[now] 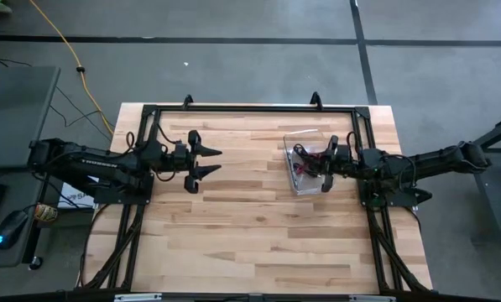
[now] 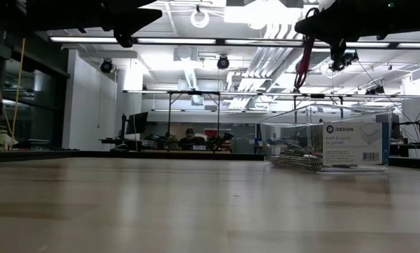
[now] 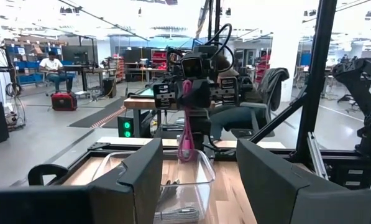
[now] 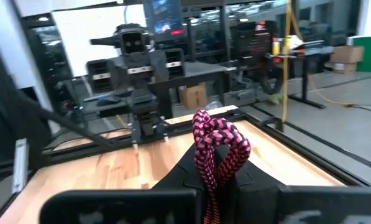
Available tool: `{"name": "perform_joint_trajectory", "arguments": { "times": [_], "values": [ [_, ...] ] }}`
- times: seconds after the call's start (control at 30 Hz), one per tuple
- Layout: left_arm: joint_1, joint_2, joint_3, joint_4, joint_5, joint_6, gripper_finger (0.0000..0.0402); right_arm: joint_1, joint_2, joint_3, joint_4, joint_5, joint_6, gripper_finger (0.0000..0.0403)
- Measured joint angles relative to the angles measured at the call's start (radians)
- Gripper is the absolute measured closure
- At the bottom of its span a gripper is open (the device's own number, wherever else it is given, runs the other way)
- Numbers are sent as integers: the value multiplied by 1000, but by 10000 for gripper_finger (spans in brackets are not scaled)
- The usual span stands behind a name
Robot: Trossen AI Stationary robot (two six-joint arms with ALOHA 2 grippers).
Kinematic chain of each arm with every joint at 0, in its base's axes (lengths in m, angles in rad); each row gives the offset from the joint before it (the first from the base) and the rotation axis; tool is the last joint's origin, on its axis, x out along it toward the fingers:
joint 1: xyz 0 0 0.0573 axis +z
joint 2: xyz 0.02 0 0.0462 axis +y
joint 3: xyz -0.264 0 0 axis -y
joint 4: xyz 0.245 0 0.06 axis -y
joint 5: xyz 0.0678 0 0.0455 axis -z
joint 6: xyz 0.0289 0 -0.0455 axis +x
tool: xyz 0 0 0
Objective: Pick and place USB-C Cables
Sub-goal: Put the pink cable charger into the transparent bin
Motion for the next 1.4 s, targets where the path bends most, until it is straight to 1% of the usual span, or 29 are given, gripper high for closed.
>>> {"name": "perform_joint_trajectory", "arguments": {
  "times": [0.07, 0.2, 0.27, 0.33, 0.43, 0.47, 0.57, 0.67, 0.9, 1.03, 1.17, 1.33, 1.4],
  "values": [
    [0, 0, 0, 0, 0, 2, 218, 0, 3, 0, -5, 40, 11, 402],
    [0, 0, 0, 0, 0, 1, 218, -2, 35, 4, -42, 158, 42, 402],
    [0, 0, 0, 0, 0, 2, 218, -9, 59, 45, -161, 206, 90, 402],
    [0, 0, 0, 0, -1, 1, 218, -21, 92, 112, -327, 240, 170, 402],
    [0, 0, 0, -1, -1, 1, 218, -42, 177, 207, -572, 259, 304, 402],
    [0, 0, 0, -1, -1, 1, 218, -50, 210, 229, -625, 260, 341, 402],
    [0, 0, 0, -1, -1, 0, 218, -79, 315, 279, -736, 248, 417, 402],
    [0, 0, 0, -2, -1, 0, 218, -126, 410, 319, -814, 196, 458, 402],
    [0, 0, 0, -2, -1, 0, 218, -207, 554, 395, -836, 135, 461, 402],
    [0, 0, 0, -2, -1, 0, 218, -232, 603, 403, -836, 132, 467, 400],
    [0, 0, 0, -2, -1, 0, 218, -260, 650, 403, -837, 131, 513, 392],
    [0, 0, 0, -2, -1, 0, 218, -305, 724, 403, -832, 94, 514, 389],
    [0, 0, 0, -2, -1, 0, 218, -321, 753, 404, -825, 99, 507, 389]
  ]
}}
